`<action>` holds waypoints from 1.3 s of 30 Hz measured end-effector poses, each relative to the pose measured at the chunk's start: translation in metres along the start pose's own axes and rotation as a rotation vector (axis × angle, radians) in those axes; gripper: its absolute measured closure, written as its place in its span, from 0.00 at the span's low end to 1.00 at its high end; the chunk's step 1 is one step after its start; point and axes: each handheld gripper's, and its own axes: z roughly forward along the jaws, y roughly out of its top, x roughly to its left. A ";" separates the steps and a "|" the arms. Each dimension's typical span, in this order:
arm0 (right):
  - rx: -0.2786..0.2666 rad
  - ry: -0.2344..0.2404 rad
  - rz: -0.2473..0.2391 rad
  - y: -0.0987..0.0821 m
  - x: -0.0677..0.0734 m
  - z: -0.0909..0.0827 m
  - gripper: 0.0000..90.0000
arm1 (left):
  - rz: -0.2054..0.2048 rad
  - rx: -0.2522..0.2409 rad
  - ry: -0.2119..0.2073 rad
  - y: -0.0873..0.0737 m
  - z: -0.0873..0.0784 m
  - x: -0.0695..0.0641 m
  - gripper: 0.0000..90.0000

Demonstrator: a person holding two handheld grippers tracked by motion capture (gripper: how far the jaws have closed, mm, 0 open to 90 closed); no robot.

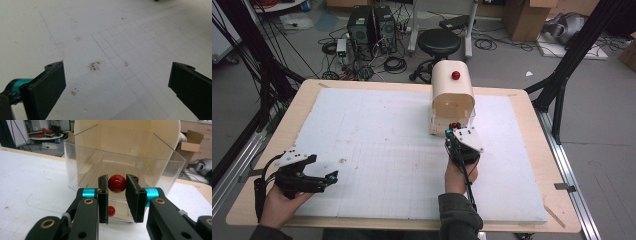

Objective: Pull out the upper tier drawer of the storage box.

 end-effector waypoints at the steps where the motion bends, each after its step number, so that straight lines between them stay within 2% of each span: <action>1: -0.003 0.001 -0.002 0.000 0.000 -0.001 0.81 | 0.001 0.001 0.000 0.000 0.000 0.000 0.02; 3: -0.006 0.004 0.009 -0.002 0.000 -0.003 0.81 | 0.000 0.001 0.001 0.000 0.000 0.000 0.02; 20: -0.026 0.015 0.003 -0.006 0.002 -0.020 0.81 | 0.001 0.000 -0.002 0.000 0.000 -0.001 0.02; 39: -0.028 0.018 0.011 -0.009 0.001 -0.023 0.81 | 0.002 0.001 -0.001 0.000 0.000 -0.001 0.02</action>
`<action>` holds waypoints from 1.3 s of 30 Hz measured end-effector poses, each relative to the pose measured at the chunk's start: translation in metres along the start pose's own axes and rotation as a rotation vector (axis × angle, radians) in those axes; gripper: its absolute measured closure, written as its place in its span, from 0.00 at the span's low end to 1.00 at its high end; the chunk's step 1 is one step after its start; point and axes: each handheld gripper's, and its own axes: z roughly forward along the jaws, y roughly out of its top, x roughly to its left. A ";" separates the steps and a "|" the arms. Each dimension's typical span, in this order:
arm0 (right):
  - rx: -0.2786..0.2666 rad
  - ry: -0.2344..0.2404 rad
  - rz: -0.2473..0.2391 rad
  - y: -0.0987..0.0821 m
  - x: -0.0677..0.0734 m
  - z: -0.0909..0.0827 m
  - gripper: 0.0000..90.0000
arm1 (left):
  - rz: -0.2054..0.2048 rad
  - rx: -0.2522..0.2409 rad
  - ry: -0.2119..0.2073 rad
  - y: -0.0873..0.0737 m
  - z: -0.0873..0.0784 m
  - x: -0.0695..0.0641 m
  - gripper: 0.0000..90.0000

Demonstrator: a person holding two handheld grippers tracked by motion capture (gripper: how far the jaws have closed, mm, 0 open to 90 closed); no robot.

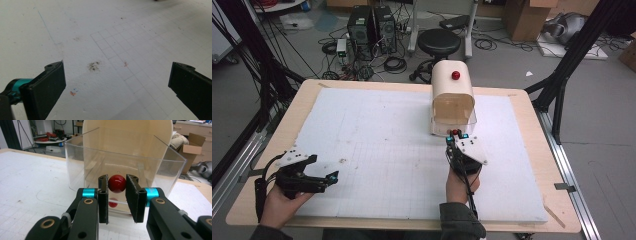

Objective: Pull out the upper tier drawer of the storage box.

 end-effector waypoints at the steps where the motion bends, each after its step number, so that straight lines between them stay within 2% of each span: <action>1: 0.000 0.001 -0.001 0.000 0.000 0.000 0.81 | 0.000 0.000 -0.001 0.000 0.000 0.000 0.02; 28: -0.014 0.037 0.031 -0.008 -0.003 -0.007 0.73 | 0.006 0.003 0.000 0.000 0.000 0.000 0.02; 39: -0.003 0.086 0.037 -0.010 -0.016 -0.017 0.63 | 0.007 0.005 0.000 0.000 0.001 -0.002 0.02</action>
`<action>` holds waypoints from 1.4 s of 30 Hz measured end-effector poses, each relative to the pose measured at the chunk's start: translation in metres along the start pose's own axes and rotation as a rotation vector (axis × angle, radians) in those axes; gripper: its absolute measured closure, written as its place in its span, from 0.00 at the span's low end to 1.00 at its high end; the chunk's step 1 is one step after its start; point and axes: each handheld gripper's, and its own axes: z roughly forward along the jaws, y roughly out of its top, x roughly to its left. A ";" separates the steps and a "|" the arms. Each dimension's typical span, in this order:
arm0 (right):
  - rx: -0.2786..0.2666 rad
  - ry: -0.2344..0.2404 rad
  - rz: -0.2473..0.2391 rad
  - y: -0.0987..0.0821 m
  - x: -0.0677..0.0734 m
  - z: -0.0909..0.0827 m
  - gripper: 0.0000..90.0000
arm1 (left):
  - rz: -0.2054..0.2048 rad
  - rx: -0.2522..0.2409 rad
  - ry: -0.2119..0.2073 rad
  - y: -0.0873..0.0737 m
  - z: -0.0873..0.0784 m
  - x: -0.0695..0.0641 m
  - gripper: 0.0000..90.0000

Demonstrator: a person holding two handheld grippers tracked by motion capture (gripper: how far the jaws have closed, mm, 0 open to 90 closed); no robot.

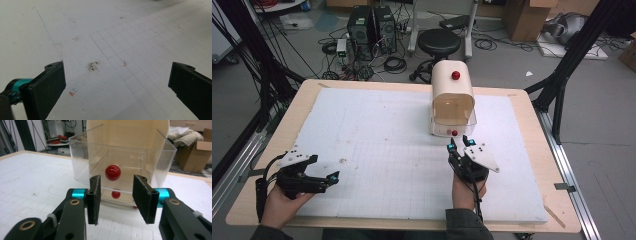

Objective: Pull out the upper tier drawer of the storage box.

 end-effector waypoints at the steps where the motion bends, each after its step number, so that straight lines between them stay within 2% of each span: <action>1: 0.005 0.008 0.002 0.000 -0.002 -0.001 0.61 | 0.000 0.001 -0.001 0.000 0.000 0.000 0.02; 15: 0.035 0.094 0.018 0.002 -0.020 -0.005 0.44 | -0.004 0.002 0.001 0.000 0.001 0.001 0.02; 23: 0.054 0.111 0.027 0.001 -0.027 -0.008 0.38 | 0.000 0.005 -0.003 0.001 0.003 -0.001 0.02; 28: 0.070 0.135 0.035 0.001 -0.034 -0.009 0.27 | 0.003 0.008 -0.006 0.001 0.004 -0.002 0.02; 35: 0.094 0.161 0.033 0.002 -0.041 -0.008 0.21 | 0.000 0.006 -0.008 0.001 0.004 -0.002 0.02; 36: 0.101 0.165 0.025 0.001 -0.042 -0.007 0.18 | 0.001 0.004 -0.009 0.001 0.004 -0.002 0.02; 42: 0.128 0.212 0.016 0.001 -0.044 -0.003 0.16 | -0.003 0.006 -0.005 -0.002 0.001 -0.001 0.02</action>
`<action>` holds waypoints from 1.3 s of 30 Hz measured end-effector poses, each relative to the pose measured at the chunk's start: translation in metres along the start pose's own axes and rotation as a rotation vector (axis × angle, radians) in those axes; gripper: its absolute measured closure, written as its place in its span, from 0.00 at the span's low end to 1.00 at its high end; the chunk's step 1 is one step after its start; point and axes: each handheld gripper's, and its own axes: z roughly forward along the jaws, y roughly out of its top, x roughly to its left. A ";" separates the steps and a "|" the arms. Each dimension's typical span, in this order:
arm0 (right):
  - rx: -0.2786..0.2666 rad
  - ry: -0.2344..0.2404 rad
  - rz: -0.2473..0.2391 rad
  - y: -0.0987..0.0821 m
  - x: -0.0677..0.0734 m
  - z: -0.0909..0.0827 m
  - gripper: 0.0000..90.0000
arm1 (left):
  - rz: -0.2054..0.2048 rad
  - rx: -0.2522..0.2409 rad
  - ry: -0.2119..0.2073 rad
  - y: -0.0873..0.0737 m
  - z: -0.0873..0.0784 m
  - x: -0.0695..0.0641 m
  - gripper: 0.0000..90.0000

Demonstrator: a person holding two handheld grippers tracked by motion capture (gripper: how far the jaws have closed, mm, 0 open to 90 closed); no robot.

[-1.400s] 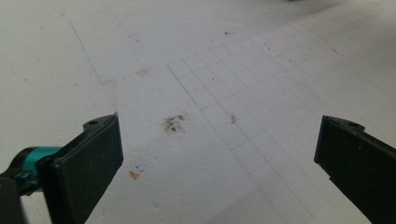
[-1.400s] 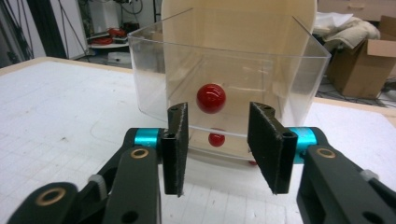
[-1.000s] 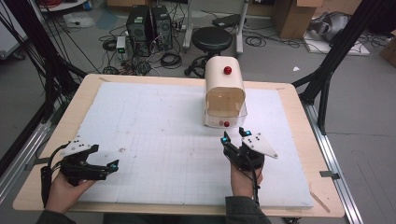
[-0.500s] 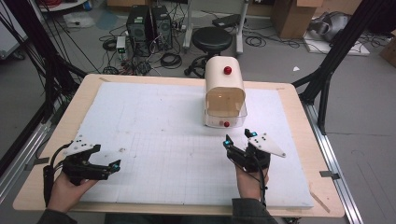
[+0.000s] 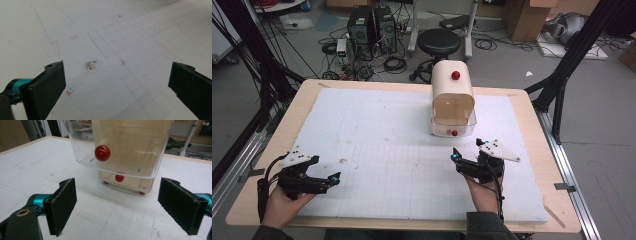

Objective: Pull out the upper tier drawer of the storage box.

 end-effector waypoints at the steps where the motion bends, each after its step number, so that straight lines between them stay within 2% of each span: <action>1: 0.003 0.004 -0.001 0.000 0.000 0.000 0.15 | -0.002 -0.002 -0.001 0.000 -0.001 0.000 0.02; 19: 0.056 0.111 -0.009 -0.005 -0.007 0.001 0.09 | 0.003 -0.010 -0.008 -0.001 -0.004 -0.002 0.02; 21: 0.054 0.106 -0.013 -0.006 -0.007 0.000 0.07 | 0.003 -0.010 -0.008 -0.001 -0.005 -0.002 0.02; 22: 0.063 0.102 -0.001 -0.008 -0.009 -0.001 0.02 | 0.000 -0.011 -0.007 -0.001 -0.004 -0.002 0.02; 39: 0.083 0.130 -0.014 -0.015 -0.024 -0.017 0.02 | 0.004 -0.015 -0.015 -0.002 -0.005 -0.002 0.02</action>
